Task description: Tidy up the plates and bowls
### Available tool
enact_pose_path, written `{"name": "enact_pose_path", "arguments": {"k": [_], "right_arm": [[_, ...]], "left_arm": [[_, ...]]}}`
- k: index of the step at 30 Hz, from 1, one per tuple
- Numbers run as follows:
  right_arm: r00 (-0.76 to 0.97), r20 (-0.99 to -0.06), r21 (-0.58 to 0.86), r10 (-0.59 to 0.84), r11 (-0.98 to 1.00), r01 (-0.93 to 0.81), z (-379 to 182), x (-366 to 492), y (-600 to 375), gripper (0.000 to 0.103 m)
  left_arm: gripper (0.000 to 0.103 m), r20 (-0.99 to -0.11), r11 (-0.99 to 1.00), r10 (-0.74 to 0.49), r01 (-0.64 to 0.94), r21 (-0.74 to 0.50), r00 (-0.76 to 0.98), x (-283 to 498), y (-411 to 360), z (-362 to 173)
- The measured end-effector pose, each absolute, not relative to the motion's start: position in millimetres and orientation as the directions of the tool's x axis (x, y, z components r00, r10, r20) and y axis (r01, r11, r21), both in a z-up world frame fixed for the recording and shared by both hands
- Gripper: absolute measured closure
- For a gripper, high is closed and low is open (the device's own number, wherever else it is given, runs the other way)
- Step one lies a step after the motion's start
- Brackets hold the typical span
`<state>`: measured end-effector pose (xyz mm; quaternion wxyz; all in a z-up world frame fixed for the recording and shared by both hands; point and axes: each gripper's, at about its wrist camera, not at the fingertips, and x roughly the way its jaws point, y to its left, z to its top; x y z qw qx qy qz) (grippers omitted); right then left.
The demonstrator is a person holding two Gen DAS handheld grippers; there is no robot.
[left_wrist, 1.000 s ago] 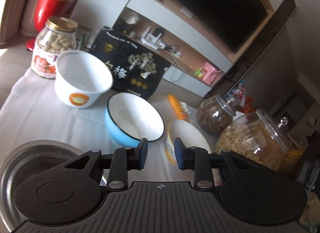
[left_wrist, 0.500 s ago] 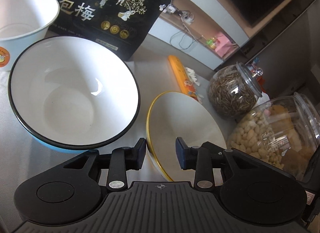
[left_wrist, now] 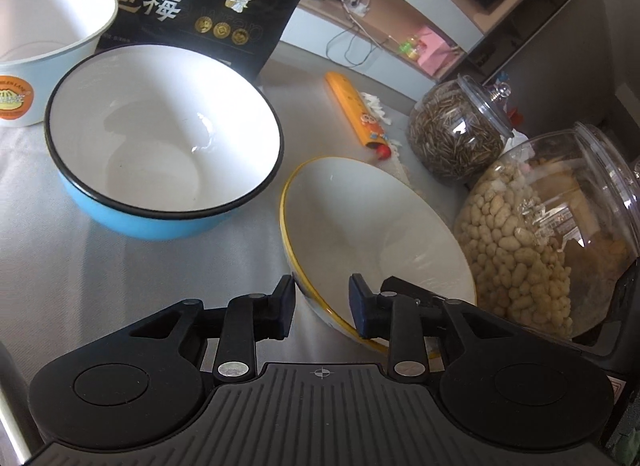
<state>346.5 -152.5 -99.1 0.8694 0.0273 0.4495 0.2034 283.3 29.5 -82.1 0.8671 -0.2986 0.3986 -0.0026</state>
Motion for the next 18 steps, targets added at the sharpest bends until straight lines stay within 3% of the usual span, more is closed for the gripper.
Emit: {"name": "enact_pose_path", "arguments": {"k": [18], "right_arm": [[0.372, -0.783, 0.337, 0.499, 0.842, -0.421, -97.8, 214.8, -155.0, 0.077]], "left_arm": [[0.073, -0.756, 0.856, -0.199, -0.265, -0.445, 0.624, 148.9, 32.9, -69.7]]}}
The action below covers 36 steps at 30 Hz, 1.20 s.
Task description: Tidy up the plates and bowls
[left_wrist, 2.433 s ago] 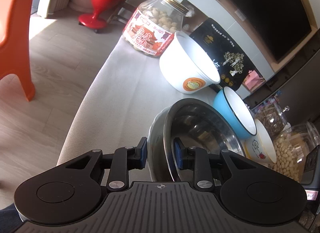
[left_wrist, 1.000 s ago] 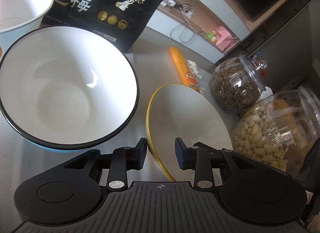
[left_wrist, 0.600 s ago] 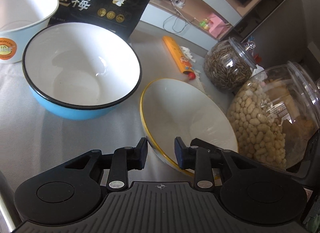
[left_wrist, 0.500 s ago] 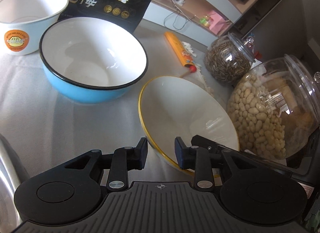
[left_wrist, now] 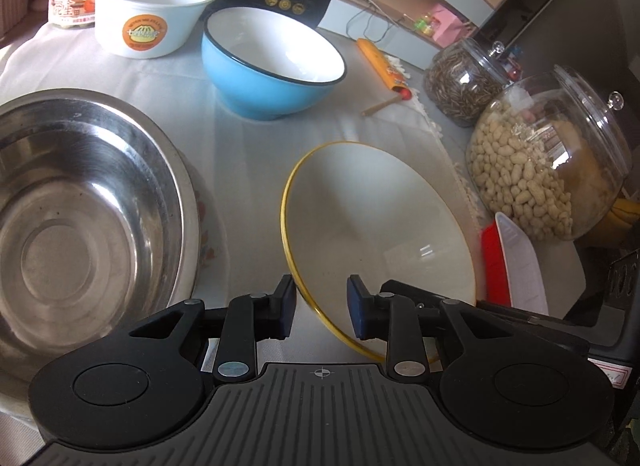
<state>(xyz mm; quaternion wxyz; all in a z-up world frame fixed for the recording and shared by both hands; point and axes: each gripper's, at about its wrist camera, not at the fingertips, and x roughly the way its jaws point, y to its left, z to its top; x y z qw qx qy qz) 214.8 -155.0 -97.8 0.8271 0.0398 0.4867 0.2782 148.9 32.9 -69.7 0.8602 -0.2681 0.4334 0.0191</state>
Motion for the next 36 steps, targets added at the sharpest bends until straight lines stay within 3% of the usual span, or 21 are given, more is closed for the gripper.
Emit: {"name": "enact_pose_path", "arguments": {"k": [17, 28, 33, 36], "right_arm": [[0.402, -0.776, 0.325, 0.487, 0.854, -0.407, -93.1, 208.0, -161.0, 0.077], [0.440, -0.775, 0.304, 0.454, 0.878, -0.371, -90.4, 225.7, -163.1, 0.074], [0.523, -0.749, 0.218, 0.406, 0.897, -0.384, -62.5, 223.6, -169.4, 0.073], [0.576, -0.724, 0.164, 0.381, 0.905, -0.393, -35.7, 225.9, -169.1, 0.063]], "left_arm": [[0.075, -0.777, 0.886, -0.154, -0.263, -0.381, 0.610, 145.4, 20.6, -64.3], [0.075, -0.777, 0.927, -0.162, -0.177, -0.332, 0.609, 139.3, 12.0, -53.9], [0.075, -0.685, 0.901, -0.169, -0.170, -0.398, 0.709, 132.0, 45.2, -22.1], [0.075, -0.600, 0.894, -0.181, -0.124, -0.431, 0.779, 152.9, 70.9, 16.1]]}}
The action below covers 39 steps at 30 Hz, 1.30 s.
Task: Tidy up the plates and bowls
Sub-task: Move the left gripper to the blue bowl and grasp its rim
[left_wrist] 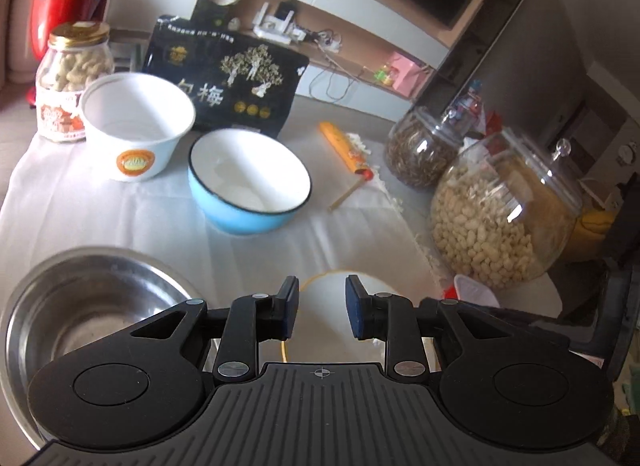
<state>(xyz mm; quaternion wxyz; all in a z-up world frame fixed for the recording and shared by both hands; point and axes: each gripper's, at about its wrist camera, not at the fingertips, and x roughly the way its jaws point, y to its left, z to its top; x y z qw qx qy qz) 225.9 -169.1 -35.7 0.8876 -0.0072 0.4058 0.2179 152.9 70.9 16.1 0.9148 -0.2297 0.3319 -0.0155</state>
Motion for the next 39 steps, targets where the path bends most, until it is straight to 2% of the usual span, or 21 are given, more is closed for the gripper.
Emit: {"name": "enact_pose_path", "arguments": {"k": [2, 4, 7, 10, 15, 18, 23, 27, 29, 30, 32, 34, 35, 36, 39], "right_arm": [[0.628, -0.692, 0.100, 0.355, 0.910, -0.403, -9.3, 229.2, -160.6, 0.051], [0.684, -0.653, 0.026, 0.326, 0.912, -0.410, 15.4, 231.2, -148.5, 0.033], [0.736, -0.616, -0.076, 0.282, 0.908, -0.411, 45.7, 242.1, -123.3, 0.018], [0.680, -0.676, -0.078, 0.286, 0.889, -0.451, 54.6, 267.4, -94.5, 0.018], [0.515, -0.805, 0.014, 0.294, 0.877, -0.480, 30.9, 315.4, -38.4, 0.018], [0.492, -0.823, -0.006, 0.283, 0.863, -0.505, 20.0, 326.6, -11.0, 0.018], [0.426, -0.842, 0.069, 0.331, 0.850, -0.523, -2.6, 350.4, 11.2, 0.018], [0.377, -0.875, 0.115, 0.304, 0.886, -0.449, -35.7, 384.0, 18.8, 0.018], [0.322, -0.902, 0.161, 0.288, 0.915, -0.370, -56.7, 403.4, 16.9, 0.021], [0.295, -0.911, 0.182, 0.287, 0.924, -0.337, -66.4, 410.5, 15.8, 0.027], [0.251, -0.923, 0.213, 0.292, 0.930, -0.300, -80.8, 419.2, 15.5, 0.040], [0.202, -0.930, 0.243, 0.306, 0.927, -0.284, -93.1, 421.7, 16.1, 0.067], [0.183, -0.932, 0.255, 0.314, 0.923, -0.290, -96.4, 421.8, 18.3, 0.072], [0.171, -0.931, 0.263, 0.322, 0.918, -0.296, -97.7, 420.9, 20.0, 0.076], [0.188, -0.936, 0.229, 0.299, 0.919, -0.322, -95.7, 413.8, 24.7, 0.077]], "left_arm": [[0.075, -0.544, 0.912, -0.176, -0.072, -0.405, 0.820, 175.0, 79.2, 42.0], [0.075, -0.515, 0.921, -0.181, -0.038, -0.387, 0.838, 201.4, 88.1, 56.7], [0.075, -0.541, 0.921, -0.131, -0.100, -0.376, 0.831, 226.7, 113.1, 49.2], [0.075, -0.627, 0.891, -0.115, -0.199, -0.408, 0.770, 248.0, 142.8, 25.3], [0.074, -0.704, 0.850, -0.143, -0.278, -0.448, 0.696, 266.7, 175.0, -14.6], [0.074, -0.718, 0.828, -0.172, -0.296, -0.476, 0.675, 273.1, 184.2, -32.7], [0.074, -0.718, 0.792, -0.186, -0.329, -0.514, 0.671, 285.9, 196.3, -52.5], [0.075, -0.736, 0.782, -0.183, -0.357, -0.510, 0.652, 297.2, 197.8, -65.9], [0.074, -0.752, 0.790, -0.167, -0.369, -0.489, 0.638, 301.0, 195.0, -71.2], [0.074, -0.759, 0.796, -0.165, -0.370, -0.480, 0.630, 303.0, 193.1, -73.4], [0.075, -0.774, 0.808, -0.174, -0.361, -0.466, 0.609, 305.8, 189.4, -78.2], [0.075, -0.777, 0.812, -0.180, -0.355, -0.463, 0.603, 306.8, 187.4, -80.5], [0.075, -0.779, 0.814, -0.180, -0.353, -0.461, 0.601, 306.7, 186.4, -80.5], [0.077, -0.778, 0.816, -0.184, -0.348, -0.461, 0.600, 306.3, 185.3, -79.8], [0.076, -0.796, 0.842, -0.161, -0.339, -0.419, 0.583, 304.5, 177.4, -73.5]]}}
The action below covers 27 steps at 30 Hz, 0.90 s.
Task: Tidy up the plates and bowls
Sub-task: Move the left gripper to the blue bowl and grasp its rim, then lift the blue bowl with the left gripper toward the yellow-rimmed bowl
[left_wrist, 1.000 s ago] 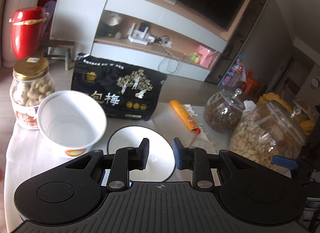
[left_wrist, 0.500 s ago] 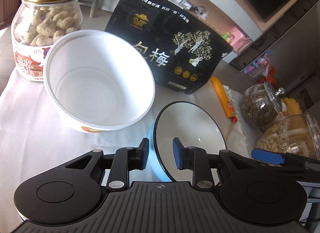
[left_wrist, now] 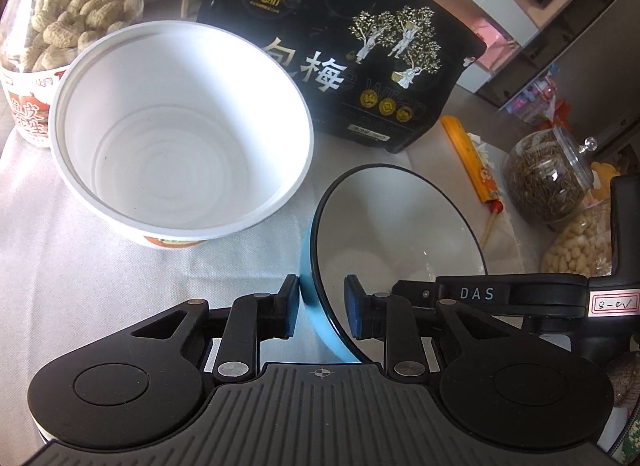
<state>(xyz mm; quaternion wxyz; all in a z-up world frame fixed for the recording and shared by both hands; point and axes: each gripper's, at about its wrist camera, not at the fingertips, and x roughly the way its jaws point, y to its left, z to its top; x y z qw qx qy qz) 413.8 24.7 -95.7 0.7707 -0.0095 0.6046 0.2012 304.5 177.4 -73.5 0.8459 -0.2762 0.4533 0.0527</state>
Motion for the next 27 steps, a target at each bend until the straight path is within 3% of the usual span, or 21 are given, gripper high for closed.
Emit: {"name": "enact_pose_path", "arguments": {"k": [11, 27], "right_arm": [[0.204, -0.930, 0.199, 0.306, 0.885, -0.420, -71.9, 381.6, 3.5, 0.077], [0.119, -0.932, 0.281, 0.344, 0.887, -0.366, -94.0, 395.8, 9.4, 0.073]], "left_arm": [[0.076, -0.841, 0.911, -0.155, -0.255, -0.325, 0.519, 282.6, 151.0, -63.7], [0.077, -0.831, 0.895, -0.168, -0.272, -0.354, 0.531, 289.6, 158.2, -70.7]]}}
